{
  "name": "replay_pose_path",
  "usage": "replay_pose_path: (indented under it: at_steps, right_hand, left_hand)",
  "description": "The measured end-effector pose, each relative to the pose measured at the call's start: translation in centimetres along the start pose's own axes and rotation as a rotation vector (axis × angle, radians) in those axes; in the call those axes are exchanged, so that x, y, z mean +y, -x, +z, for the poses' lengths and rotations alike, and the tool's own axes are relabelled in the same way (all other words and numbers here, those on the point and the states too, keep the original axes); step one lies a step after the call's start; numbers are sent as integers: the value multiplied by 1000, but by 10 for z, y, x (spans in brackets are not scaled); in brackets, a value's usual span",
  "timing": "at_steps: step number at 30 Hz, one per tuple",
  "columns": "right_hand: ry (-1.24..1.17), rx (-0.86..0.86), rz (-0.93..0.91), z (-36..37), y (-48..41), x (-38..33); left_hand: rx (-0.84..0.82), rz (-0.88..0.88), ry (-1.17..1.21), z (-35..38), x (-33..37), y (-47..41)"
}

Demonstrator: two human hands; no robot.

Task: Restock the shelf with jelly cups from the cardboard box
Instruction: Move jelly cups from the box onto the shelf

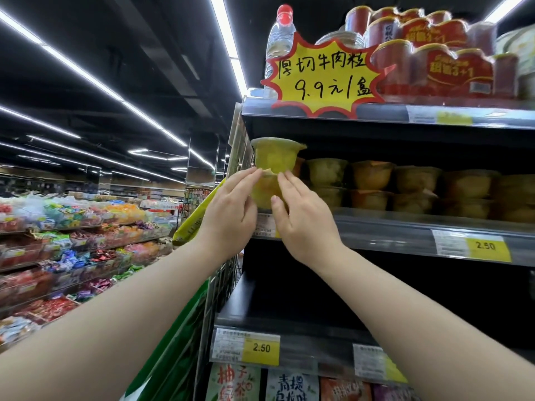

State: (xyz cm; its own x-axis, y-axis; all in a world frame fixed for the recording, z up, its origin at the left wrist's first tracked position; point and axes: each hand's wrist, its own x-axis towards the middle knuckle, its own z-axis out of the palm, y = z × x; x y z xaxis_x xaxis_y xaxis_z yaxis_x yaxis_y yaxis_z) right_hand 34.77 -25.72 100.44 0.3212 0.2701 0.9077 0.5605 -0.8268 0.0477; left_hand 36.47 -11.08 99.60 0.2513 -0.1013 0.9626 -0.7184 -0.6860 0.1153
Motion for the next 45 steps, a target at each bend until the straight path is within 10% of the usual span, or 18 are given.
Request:
replay_pose_path:
  at_steps: [18, 28, 45]
  right_hand:
    - [62, -74, 72, -9, 58, -4]
    - [36, -340, 275, 3, 243, -47]
    - [-158, -931, 566, -15, 543, -160]
  left_hand:
    - [-42, -22, 61, -23, 9, 69]
    - [-423, -13, -114, -38, 14, 245]
    - [-1308, -568, -325, -121, 125, 556]
